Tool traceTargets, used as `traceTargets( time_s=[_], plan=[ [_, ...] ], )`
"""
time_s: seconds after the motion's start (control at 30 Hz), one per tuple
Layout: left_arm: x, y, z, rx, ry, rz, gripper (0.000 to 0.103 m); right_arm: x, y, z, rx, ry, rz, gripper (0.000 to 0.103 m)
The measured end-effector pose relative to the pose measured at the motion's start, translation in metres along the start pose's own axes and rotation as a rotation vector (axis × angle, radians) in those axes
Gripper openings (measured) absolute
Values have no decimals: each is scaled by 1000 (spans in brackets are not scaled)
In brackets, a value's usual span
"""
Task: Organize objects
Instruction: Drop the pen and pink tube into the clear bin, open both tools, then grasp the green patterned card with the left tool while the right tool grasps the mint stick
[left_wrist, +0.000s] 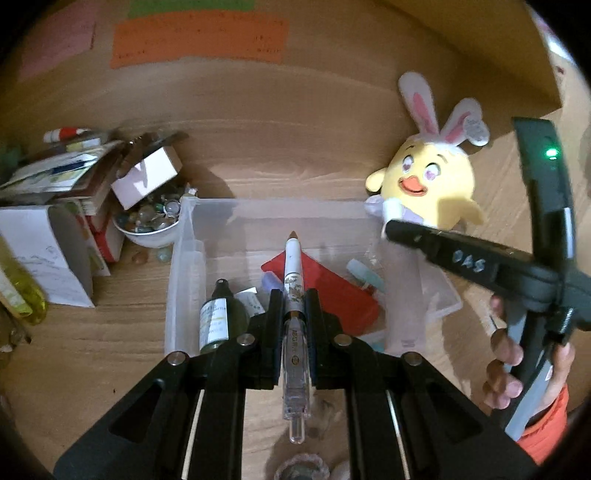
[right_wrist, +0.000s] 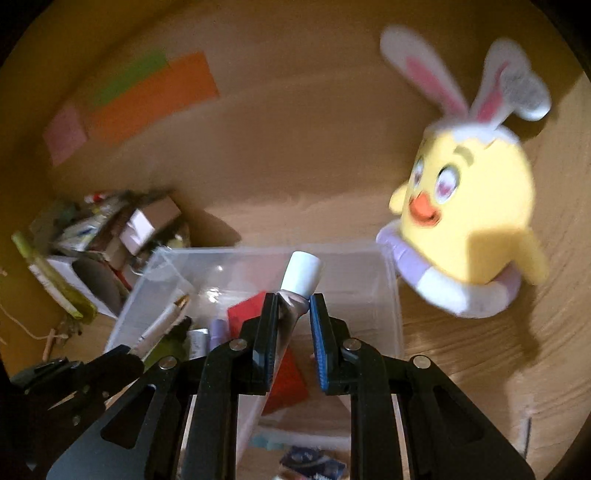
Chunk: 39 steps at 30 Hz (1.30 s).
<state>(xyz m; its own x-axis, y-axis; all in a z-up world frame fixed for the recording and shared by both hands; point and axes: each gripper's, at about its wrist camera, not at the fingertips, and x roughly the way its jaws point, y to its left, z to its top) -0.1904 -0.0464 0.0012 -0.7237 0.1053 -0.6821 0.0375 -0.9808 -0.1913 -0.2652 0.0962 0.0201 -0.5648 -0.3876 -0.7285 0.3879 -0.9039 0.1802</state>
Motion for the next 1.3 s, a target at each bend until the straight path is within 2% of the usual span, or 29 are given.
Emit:
traceTargets(
  time_s=[0.1, 0.37, 0.47, 0.6, 0.67, 0.73, 0.8, 0.87, 1.0, 1.13, 1.3],
  plan=[
    [16, 3, 4, -9, 38, -6, 10, 19, -3, -1, 0, 53, -15, 15],
    [41, 2, 5, 3, 101, -27, 10, 36, 9, -2, -120, 91, -94, 12],
    [39, -1, 5, 20, 92, -22, 11, 32, 15, -2, -167, 86, -121, 13],
    [29, -2, 4, 35, 73, -27, 12, 19, 18, -4, -200, 91, -87, 17],
    [20, -3, 4, 46, 54, -20, 19, 9, 19, -8, -220, 82, -79, 23],
    [8, -4, 3, 57, 28, -13, 35, -6, 20, -14, -246, 61, -70, 31],
    [-7, -6, 0, 74, -7, 0, 45, -21, 20, -22, -266, 36, -63, 38],
    [-20, -6, -4, 90, -37, 14, 51, -36, 20, -30, -286, 10, -58, 46],
    [-44, -6, -18, 111, -73, 28, 62, -59, 20, -50, -299, -22, -40, 54],
    [-58, -2, -40, 125, -65, 46, 66, -70, 19, -74, -306, -12, -25, 60],
    [-59, 5, -72, 135, -12, 75, 66, -68, 23, -108, -293, 49, 13, 60]
  ],
)
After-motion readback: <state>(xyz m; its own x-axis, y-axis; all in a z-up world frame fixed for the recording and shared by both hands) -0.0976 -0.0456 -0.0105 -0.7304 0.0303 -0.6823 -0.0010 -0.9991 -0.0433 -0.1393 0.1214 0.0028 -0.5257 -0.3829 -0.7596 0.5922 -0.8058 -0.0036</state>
